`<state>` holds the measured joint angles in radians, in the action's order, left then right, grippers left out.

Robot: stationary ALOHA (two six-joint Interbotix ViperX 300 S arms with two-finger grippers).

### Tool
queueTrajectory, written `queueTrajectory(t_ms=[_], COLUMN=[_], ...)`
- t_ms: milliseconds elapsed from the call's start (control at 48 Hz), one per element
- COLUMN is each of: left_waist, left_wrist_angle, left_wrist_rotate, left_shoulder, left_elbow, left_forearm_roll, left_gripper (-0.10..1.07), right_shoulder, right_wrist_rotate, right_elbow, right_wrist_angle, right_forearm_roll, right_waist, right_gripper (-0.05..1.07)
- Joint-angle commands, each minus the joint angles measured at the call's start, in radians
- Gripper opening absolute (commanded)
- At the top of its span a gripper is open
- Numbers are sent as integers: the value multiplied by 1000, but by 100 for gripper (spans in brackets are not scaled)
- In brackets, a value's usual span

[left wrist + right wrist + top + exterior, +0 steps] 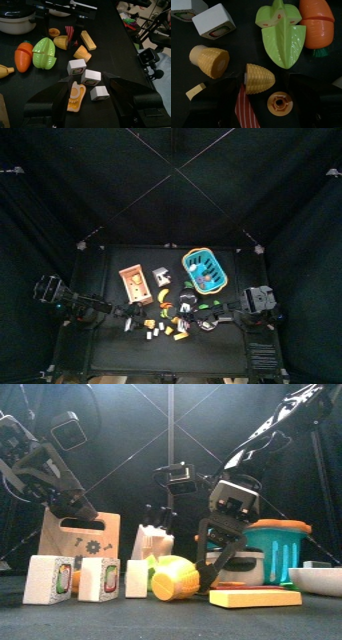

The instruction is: Grab corn top

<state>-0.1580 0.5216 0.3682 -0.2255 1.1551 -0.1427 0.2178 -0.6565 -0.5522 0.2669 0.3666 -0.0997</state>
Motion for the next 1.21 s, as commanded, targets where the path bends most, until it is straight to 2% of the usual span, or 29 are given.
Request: queueTrajectory(t_ms=[0, 167, 250, 500, 604, 1188], left_waist=[2, 2, 2, 2, 2, 2], left_wrist_angle=[6, 6, 6, 6, 6, 6], left_wrist_rotate=[0, 0, 0, 0, 0, 2], left_shoulder=[0, 0, 0, 0, 0, 0], left_elbow=[-12, -11, -11, -9, -11, -9], left_forearm_roll=[2, 2, 2, 2, 2, 3], left_gripper=[87, 87, 87, 87, 87, 87], right_shoulder=[-20, -20, -20, -20, -28, -78], right_wrist_rotate=[2, 0, 0, 0, 0, 0], right_elbow=[14, 15, 15, 17, 18, 20], right_wrist_angle=[-6, -6, -8, -6, -2, 12], right_forearm_roll=[3, 3, 3, 3, 3, 3], right_waist=[3, 5, 3, 3, 3, 3], right_gripper=[94, 94, 90, 64, 58, 57])
